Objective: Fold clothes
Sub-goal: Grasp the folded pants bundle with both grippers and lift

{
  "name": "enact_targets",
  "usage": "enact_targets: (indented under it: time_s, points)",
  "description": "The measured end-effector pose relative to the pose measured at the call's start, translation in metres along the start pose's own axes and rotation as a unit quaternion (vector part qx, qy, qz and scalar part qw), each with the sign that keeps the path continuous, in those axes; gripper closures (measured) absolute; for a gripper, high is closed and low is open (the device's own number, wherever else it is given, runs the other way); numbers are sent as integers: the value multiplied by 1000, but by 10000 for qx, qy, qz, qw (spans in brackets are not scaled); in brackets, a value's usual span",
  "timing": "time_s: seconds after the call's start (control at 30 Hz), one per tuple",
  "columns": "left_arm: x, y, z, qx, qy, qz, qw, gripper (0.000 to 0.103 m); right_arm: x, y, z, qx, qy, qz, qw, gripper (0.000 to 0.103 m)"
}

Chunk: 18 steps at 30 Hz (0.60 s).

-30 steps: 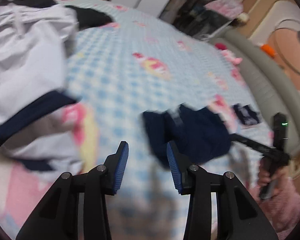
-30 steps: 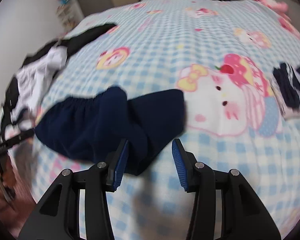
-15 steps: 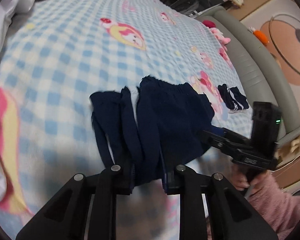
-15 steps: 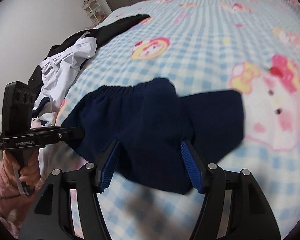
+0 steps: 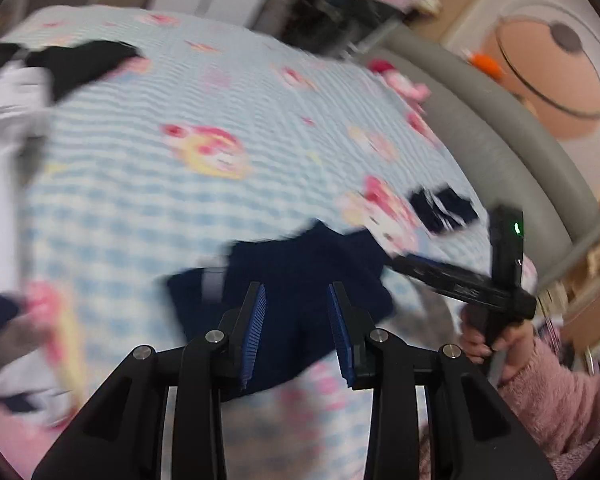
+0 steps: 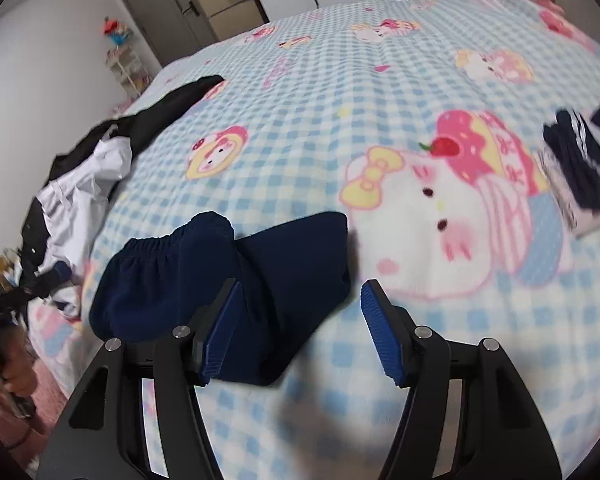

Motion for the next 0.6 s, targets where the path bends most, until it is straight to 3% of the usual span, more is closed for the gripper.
enact_targets:
  time_s: [0.1, 0.17, 0.27, 0.37, 0.43, 0.5, 0.57, 0.6]
  points:
    - [-53, 0, 4, 101, 426, 682, 9967, 69, -2, 7, 10, 114, -78, -11, 9999, 42]
    - [-74, -7, 18, 449, 425, 880, 9942, 70, -3, 7, 28, 138, 232, -52, 9996, 42]
    - [-70, -16, 33, 801, 116, 636, 9947, 73, -15, -4, 59, 652, 58, 22, 9979, 43]
    - [-54, -26, 53, 1123, 165, 540, 9921, 89, -54, -22, 61, 1133, -940, 384, 9884, 48]
    - [-39, -35, 68, 1328, 212, 445, 9899, 91, -64, -27, 48, 1046, -871, 522, 9893, 49]
    - [-19, -40, 73, 1347, 478, 254, 9894, 89, -54, -22, 41, 815, -644, 463, 9935, 48]
    - [0, -43, 77, 1314, 701, 48, 9888, 74, -36, -14, 44, 800, -624, 232, 9946, 48]
    - [6, -43, 72, 1189, 667, -79, 9906, 73, -27, -11, 50, 878, -634, 78, 9941, 48]
Point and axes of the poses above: each gripper's, at about its wrist camera, not at the fingertips, and x roughly against the way its jaws point, z to its left, y to its top, the point moved 6 cm from there along -x, roughly the way its jaws point, and after that the axes turned 13 degrees about z, right-handed, at the moved point
